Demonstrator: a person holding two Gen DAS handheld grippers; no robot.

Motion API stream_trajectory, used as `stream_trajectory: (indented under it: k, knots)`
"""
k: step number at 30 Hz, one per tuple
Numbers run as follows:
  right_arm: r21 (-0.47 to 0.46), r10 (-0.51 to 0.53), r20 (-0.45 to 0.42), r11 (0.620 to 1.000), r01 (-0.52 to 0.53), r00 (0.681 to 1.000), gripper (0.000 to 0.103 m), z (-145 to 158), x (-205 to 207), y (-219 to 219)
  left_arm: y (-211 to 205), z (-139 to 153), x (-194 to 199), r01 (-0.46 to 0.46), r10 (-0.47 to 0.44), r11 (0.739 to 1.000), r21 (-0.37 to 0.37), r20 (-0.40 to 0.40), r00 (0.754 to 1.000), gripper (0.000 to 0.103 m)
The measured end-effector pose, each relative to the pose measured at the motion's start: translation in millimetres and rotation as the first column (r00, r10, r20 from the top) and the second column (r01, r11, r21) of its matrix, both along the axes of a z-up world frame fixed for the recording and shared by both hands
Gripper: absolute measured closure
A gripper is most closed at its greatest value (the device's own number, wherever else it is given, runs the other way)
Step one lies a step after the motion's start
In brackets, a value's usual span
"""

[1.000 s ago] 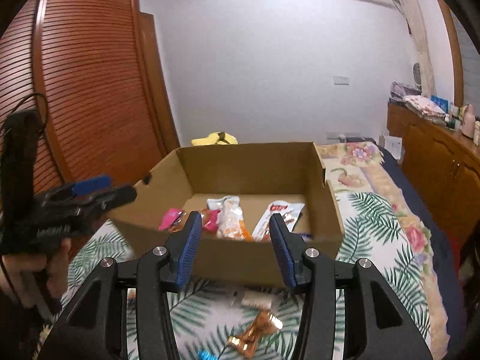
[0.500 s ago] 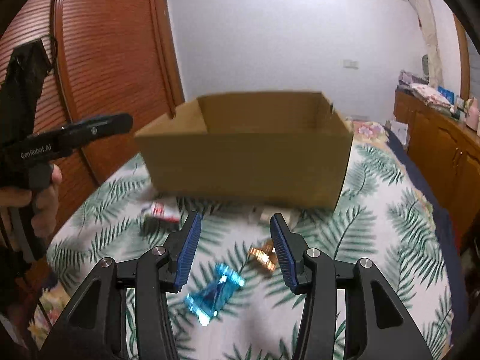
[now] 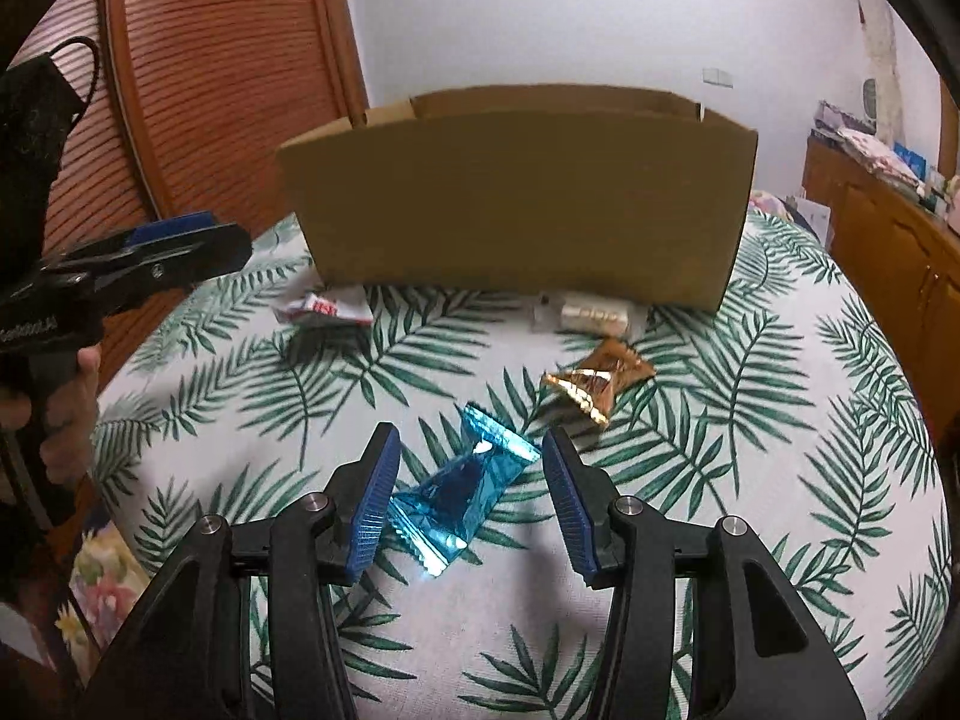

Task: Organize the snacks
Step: 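Lower the right gripper onto the blue wrapper and close, then grasp the white pouch with red label with the left gripper while the right holds the blue wrapper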

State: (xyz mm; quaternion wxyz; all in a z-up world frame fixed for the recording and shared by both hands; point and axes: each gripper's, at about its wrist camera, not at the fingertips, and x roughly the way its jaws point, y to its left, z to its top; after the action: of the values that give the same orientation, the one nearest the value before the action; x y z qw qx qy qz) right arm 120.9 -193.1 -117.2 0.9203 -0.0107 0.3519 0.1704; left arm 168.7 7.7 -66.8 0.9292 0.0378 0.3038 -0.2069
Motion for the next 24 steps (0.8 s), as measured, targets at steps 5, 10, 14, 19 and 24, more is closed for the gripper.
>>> stream_trajectory:
  k: [5,10,14,19,24]
  knots:
    - [0.005,-0.018,-0.051,1.000,0.018,0.999,0.053,-8,10,3,11,-13,2,-0.042,0.042,0.999,0.001,-0.043,0.998,0.011]
    - [-0.033,-0.018,-0.089,0.999,0.015,0.996,0.053,-15,17,8,19,-25,6,-0.091,0.090,0.996,-0.004,-0.078,0.993,0.011]
    - [-0.033,-0.014,-0.110,0.999,0.010,0.994,0.053,-19,20,9,26,-33,11,-0.129,0.126,0.992,-0.018,-0.104,0.987,0.011]
    - [-0.095,-0.008,-0.103,0.995,-0.002,0.995,0.073,-20,20,13,29,-41,17,-0.151,0.146,0.988,-0.027,-0.126,0.981,0.011]
    - [-0.137,0.027,-0.094,0.990,-0.040,0.995,0.081,-20,19,13,26,-44,20,-0.160,0.154,0.987,-0.034,-0.141,0.978,0.011]
